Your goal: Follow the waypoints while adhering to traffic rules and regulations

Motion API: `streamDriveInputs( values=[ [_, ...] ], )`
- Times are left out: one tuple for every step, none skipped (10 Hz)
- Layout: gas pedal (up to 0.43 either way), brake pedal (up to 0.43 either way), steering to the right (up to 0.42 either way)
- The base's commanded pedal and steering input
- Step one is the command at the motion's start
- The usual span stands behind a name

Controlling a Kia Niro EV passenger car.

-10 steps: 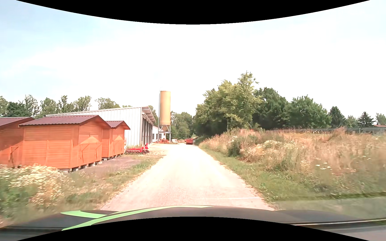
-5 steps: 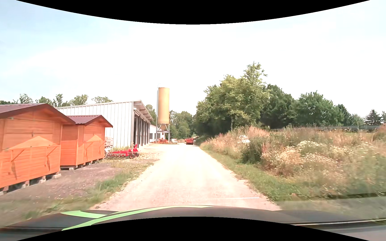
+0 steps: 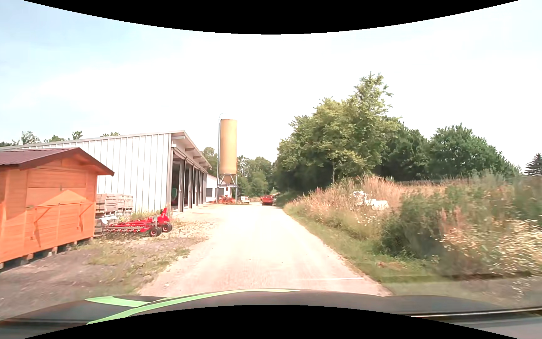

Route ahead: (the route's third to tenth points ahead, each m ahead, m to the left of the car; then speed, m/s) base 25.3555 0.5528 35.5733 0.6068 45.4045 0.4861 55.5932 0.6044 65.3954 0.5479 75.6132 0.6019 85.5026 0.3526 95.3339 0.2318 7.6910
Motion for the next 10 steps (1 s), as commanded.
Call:
streamDriveInputs(
  values=[
    [0.020,0.000,-0.005],
    [0.020,0.000,-0.005],
    [0.020,0.000,-0.005],
    [0.020,0.000,-0.005],
    [0.020,0.000,-0.005],
    [0.020,0.000,-0.005],
    [0.020,0.000,-0.005],
    [0.000,0.000,-0.005],
    [0.000,0.000,-0.005],
    [0.000,0.000,-0.005]
  ],
)
